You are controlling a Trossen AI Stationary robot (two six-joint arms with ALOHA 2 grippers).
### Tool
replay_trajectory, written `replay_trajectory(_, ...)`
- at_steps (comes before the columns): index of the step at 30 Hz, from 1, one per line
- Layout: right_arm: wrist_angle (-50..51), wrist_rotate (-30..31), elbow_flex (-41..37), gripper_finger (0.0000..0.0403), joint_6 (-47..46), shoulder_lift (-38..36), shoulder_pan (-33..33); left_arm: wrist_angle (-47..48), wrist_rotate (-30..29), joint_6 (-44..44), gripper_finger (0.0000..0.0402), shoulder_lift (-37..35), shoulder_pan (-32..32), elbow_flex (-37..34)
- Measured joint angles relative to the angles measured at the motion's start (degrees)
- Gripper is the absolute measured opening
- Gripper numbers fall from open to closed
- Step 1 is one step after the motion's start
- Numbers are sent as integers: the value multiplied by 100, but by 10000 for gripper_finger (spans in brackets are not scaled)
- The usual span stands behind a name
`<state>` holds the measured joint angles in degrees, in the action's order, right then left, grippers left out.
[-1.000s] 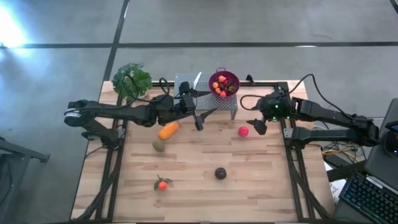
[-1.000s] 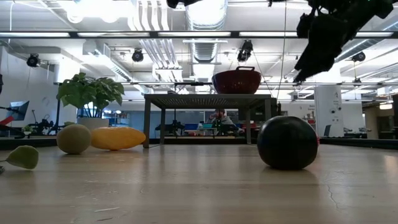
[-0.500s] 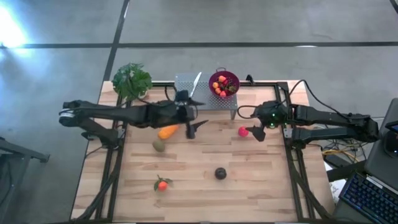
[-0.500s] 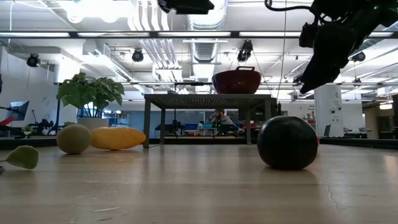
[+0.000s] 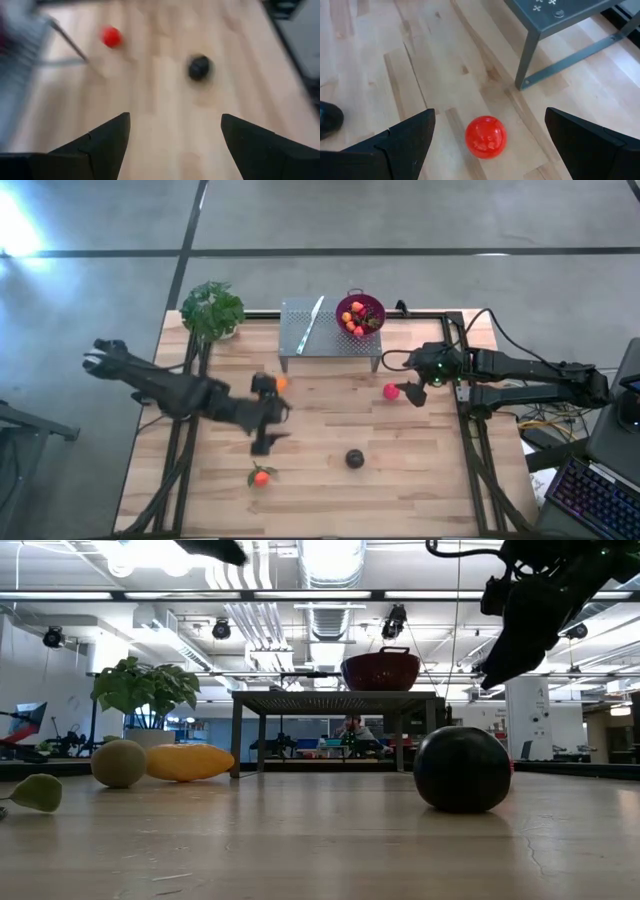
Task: Pick & Place Fruit
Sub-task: Put the orange into the violet strainer bowl on the shelf
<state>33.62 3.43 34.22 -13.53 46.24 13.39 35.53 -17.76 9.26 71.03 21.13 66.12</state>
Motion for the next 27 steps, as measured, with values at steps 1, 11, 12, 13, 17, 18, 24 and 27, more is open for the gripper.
replay_trajectory(1,-6,30,0,373,2,0,0,140,54,239,316,-1,175,1)
replay_trajectory(11,-125,436,0,373,26,2,2,612,719,2529,316,231,1438,1)
replay_trajectory(12,-172,438,0,373,28,2,2,610,743,2653,316,285,1496,1)
replay_trajectory(13,-220,440,0,373,40,2,2,608,780,2790,316,338,1534,1)
replay_trajectory(17,-292,449,0,373,48,2,2,614,795,3098,316,603,1646,-15)
replay_trajectory(18,-293,475,0,373,56,2,2,605,816,3139,316,669,1664,-27)
replay_trajectory(24,-292,580,0,373,112,2,2,798,1229,3542,316,1191,1682,-78)
replay_trajectory(27,-292,583,0,373,168,2,2,781,1495,3703,316,1459,1682,-78)
